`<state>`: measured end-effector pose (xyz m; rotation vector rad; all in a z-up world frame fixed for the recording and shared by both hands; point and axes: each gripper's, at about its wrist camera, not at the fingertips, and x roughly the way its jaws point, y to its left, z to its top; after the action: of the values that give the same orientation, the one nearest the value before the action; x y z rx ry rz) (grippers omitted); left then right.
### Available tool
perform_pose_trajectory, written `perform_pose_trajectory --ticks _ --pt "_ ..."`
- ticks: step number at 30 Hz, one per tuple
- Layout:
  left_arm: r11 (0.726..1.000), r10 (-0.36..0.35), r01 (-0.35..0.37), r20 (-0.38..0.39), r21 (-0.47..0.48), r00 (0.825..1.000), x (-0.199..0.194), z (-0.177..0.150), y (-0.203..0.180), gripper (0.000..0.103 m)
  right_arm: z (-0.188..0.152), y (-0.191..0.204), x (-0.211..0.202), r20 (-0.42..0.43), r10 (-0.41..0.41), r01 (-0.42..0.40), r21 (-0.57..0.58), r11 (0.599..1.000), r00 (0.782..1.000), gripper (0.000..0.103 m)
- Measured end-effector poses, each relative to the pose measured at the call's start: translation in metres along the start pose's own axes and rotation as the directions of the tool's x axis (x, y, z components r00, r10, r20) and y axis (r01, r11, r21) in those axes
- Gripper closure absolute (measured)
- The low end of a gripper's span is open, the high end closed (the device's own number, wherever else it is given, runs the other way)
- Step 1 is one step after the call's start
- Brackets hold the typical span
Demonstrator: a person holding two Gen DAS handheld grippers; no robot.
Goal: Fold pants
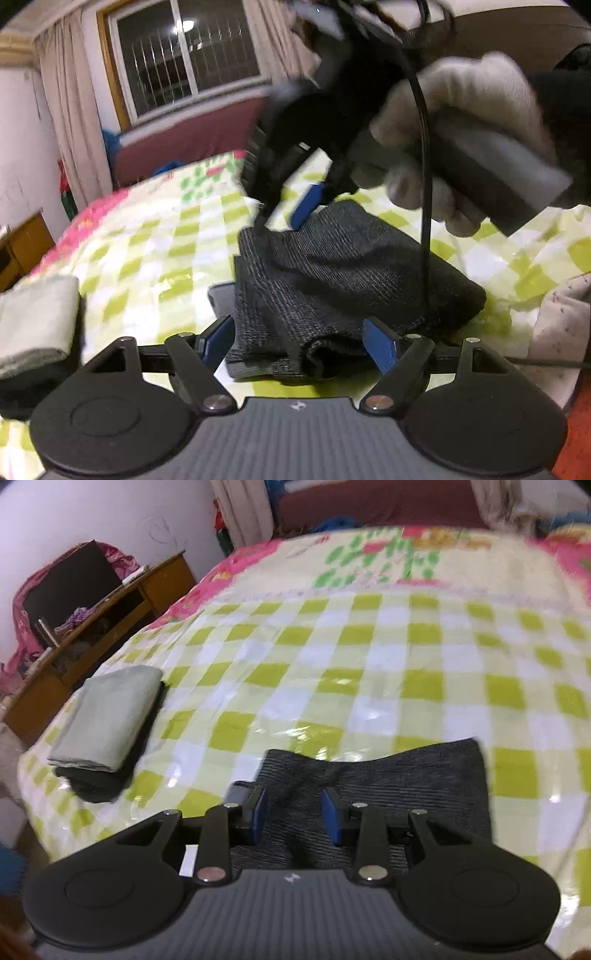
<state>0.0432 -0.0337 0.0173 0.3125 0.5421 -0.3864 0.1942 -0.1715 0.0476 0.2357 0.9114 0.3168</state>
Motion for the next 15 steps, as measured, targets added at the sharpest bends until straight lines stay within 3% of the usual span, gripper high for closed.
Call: perform_pose_trajectory --ticks 2,5,6,7,8,10,12,15 --pt "1.000 0.010 -0.010 -0.037 0.009 0.999 0.014 0.002 -0.006 0.012 0.002 0.003 0.008 -0.041 0.050 -0.049 0.027 0.998 0.998 0.058" --pt "1.000 0.015 -0.016 -0.094 -0.007 0.995 0.033 0.002 -0.008 0.012 0.002 0.019 0.027 -0.081 -0.017 0.013 -0.053 0.998 0.997 0.055" --pt "1.000 0.010 -0.013 -0.112 -0.026 0.994 0.038 0.001 -0.007 0.012 0.001 0.024 0.036 -0.088 -0.041 0.033 -0.095 0.995 0.995 0.057" --pt "0.999 0.004 -0.010 -0.124 -0.047 0.992 0.043 -0.001 -0.004 0.014 0.000 0.024 0.045 -0.091 -0.081 0.070 -0.117 0.991 0.993 0.066" --pt "0.997 -0.010 0.001 -0.131 -0.071 0.991 0.045 -0.002 0.000 0.017 0.000 0.022 0.051 -0.102 -0.100 0.087 -0.120 0.989 0.990 0.072" --pt "0.990 -0.076 0.059 -0.131 -0.126 0.989 0.044 -0.001 0.008 0.046 0.002 0.011 0.051 -0.129 -0.068 0.058 -0.082 0.995 0.989 0.087" --pt "0.978 -0.131 0.109 -0.119 -0.175 0.984 0.040 0.002 0.016 0.057 0.006 0.005 0.038 -0.124 -0.037 0.030 -0.050 0.998 0.992 0.091" --pt "0.981 -0.119 0.104 -0.083 -0.166 0.989 0.029 0.011 0.024 0.061 0.016 0.009 0.012 -0.089 -0.001 -0.003 -0.047 0.999 0.996 0.091"
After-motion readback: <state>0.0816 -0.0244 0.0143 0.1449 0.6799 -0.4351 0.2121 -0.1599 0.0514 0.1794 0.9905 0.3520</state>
